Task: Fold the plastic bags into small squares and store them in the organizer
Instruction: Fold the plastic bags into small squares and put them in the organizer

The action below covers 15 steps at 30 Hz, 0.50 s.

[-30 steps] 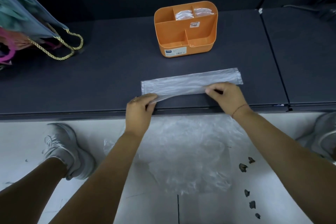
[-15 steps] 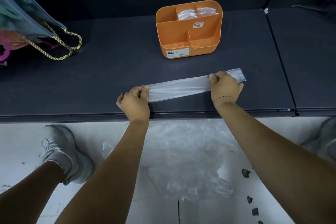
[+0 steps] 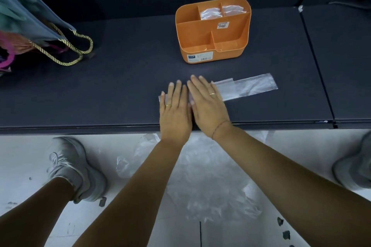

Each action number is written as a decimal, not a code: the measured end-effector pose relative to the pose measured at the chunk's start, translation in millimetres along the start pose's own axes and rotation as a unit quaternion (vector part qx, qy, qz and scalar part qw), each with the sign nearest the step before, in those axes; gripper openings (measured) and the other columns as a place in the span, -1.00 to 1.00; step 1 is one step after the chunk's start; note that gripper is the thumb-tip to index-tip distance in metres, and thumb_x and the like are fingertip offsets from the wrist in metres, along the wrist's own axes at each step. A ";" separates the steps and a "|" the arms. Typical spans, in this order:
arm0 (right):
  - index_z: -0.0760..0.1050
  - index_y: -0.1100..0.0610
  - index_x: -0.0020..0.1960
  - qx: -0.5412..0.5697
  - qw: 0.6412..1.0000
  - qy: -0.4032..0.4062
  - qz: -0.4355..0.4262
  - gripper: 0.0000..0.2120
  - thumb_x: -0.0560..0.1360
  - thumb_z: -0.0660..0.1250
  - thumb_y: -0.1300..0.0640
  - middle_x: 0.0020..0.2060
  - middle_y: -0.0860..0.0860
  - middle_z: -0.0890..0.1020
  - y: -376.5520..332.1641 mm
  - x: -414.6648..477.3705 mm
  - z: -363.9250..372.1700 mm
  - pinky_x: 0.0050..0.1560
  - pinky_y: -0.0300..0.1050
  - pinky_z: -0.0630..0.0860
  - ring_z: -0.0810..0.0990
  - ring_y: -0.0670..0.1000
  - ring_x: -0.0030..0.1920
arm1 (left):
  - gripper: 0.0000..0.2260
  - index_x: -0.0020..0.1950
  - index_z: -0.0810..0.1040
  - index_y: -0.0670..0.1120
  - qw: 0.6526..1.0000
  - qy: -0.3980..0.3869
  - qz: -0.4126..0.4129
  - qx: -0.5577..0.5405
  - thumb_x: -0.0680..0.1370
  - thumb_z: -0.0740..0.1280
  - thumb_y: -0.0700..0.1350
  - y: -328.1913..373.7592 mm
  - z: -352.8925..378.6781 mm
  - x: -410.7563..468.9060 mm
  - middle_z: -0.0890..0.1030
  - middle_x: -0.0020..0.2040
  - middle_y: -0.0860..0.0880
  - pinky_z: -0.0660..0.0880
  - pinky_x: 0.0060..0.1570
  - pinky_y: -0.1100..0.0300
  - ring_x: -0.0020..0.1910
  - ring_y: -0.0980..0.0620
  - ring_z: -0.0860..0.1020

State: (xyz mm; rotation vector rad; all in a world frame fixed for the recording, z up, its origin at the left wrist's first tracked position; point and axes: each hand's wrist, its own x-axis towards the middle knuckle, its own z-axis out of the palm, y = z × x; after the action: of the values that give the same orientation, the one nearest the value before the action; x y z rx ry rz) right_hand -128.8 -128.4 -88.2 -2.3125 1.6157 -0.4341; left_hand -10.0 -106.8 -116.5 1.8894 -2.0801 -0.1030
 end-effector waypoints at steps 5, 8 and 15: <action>-0.25 0.11 0.57 -0.121 0.980 -0.145 0.068 -0.31 0.60 -0.17 -0.25 0.57 0.01 -0.21 38.1 -7.7 0.0 0.52 0.01 -0.30 -0.27 0.00 0.55 | -0.42 0.55 0.20 -0.23 0.996 -0.086 0.009 0.037 0.65 -0.08 0.10 -10.0 7.6 -12.4 0.22 0.56 -0.18 0.05 0.53 -0.03 0.55 -0.12 0.18; -0.30 0.12 0.56 -0.154 0.970 -0.148 0.111 -0.24 0.52 -0.32 -0.32 0.56 0.03 -0.25 72.0 -19.7 -13.6 0.52 0.00 -0.29 -0.28 0.01 0.55 | -0.35 0.59 0.00 -0.17 0.992 -0.120 0.004 0.046 0.61 -0.21 0.19 -6.3 0.1 -10.2 0.03 0.61 -0.12 -0.13 0.55 0.03 0.59 -0.05 -0.03; -0.26 0.14 0.57 -0.138 0.957 -0.119 0.224 -0.29 0.59 -0.18 -0.25 0.57 0.02 -0.21 140.7 -49.2 -52.9 0.53 -0.02 -0.28 -0.24 0.01 0.55 | -0.27 0.60 -0.13 -0.07 0.985 -0.155 0.036 0.064 0.54 -0.42 0.31 -14.3 -4.4 -10.7 -0.10 0.62 -0.04 -0.30 0.51 0.13 0.57 0.04 -0.20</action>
State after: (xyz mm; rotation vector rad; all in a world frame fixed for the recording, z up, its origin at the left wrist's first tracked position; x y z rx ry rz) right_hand -286.5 -131.9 -99.9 -1.9791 2.0957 0.1770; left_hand 5.6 -97.3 -118.3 1.9746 -2.4098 -0.2697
